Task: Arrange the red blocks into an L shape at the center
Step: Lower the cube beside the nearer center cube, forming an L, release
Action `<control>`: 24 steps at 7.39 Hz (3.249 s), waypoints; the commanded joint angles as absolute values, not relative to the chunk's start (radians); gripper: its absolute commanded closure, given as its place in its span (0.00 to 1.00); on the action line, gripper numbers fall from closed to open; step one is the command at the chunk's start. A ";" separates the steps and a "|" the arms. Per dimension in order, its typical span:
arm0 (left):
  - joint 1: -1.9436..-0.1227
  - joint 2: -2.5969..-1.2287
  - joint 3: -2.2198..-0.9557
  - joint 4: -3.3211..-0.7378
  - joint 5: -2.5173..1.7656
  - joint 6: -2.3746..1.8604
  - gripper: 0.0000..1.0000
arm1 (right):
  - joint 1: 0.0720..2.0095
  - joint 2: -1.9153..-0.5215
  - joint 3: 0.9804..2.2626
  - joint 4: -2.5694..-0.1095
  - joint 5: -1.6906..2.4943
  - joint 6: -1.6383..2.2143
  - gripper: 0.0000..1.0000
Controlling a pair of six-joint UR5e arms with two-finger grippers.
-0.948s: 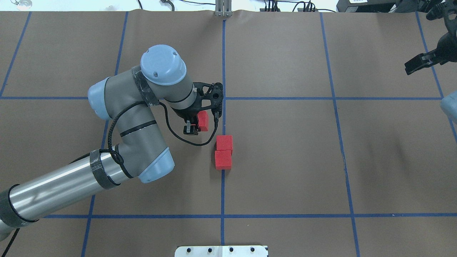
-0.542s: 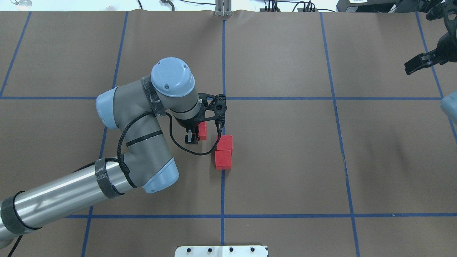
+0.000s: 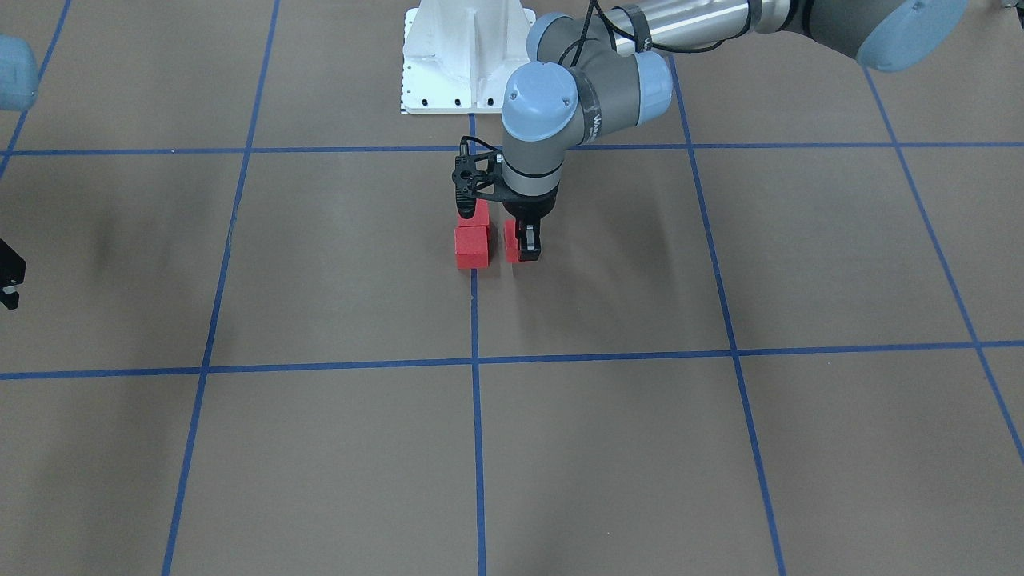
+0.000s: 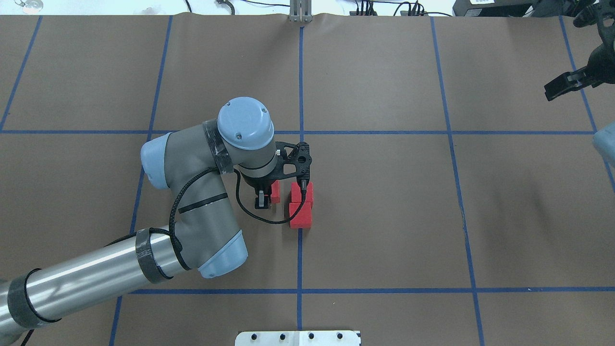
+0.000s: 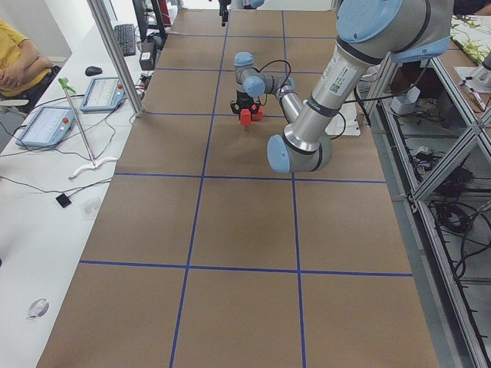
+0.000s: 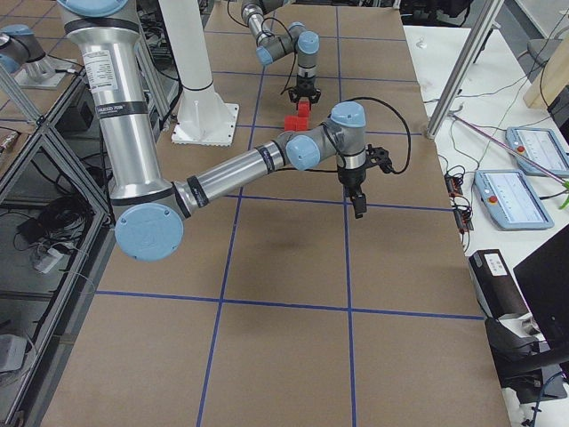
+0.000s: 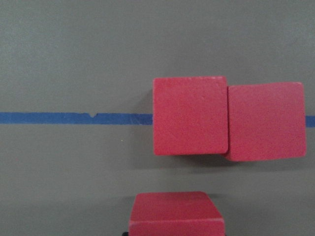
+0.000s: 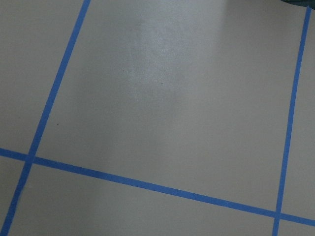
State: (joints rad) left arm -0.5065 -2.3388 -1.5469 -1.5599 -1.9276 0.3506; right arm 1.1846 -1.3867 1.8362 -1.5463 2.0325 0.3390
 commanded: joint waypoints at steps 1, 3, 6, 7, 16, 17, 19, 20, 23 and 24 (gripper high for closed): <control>-0.483 -2.339 -1.546 -1.563 -1.925 0.316 1.00 | 1.184 -1.387 1.832 -1.546 2.033 0.339 0.00; -0.482 -2.347 -1.546 -1.563 -1.927 0.314 1.00 | 1.186 -1.387 1.830 -1.546 2.033 0.339 0.00; -0.482 -2.359 -1.542 -1.565 -1.927 0.316 1.00 | 1.184 -1.387 1.830 -1.546 2.033 0.339 0.00; -0.482 -2.359 -1.540 -1.565 -1.927 0.316 1.00 | 1.184 -1.387 1.830 -1.546 2.033 0.339 0.00; -0.474 -2.361 -1.514 -1.594 -1.913 0.291 1.00 | 1.184 -1.387 1.830 -1.546 2.033 0.339 0.00; -0.474 -2.364 -1.514 -1.594 -1.913 0.290 1.00 | 1.184 -1.385 1.830 -1.546 2.033 0.339 0.00; -0.474 -2.364 -1.514 -1.595 -1.913 0.285 1.00 | 1.184 -1.385 1.830 -1.546 2.033 0.339 0.00; -0.474 -2.364 -1.514 -1.595 -1.913 0.272 0.96 | 1.184 -1.387 1.830 -1.546 2.033 0.339 0.00; -0.474 -2.362 -1.497 -1.623 -1.913 0.272 0.84 | 1.184 -1.385 1.830 -1.546 2.033 0.339 0.00; -0.474 -2.362 -1.493 -1.634 -1.913 0.272 0.82 | 1.184 -1.385 1.830 -1.546 2.033 0.339 0.00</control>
State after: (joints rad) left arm -0.4740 -2.3630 -1.5012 -1.6171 -1.9129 0.2717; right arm 1.1843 -1.3854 1.8300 -1.5462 2.0325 0.3390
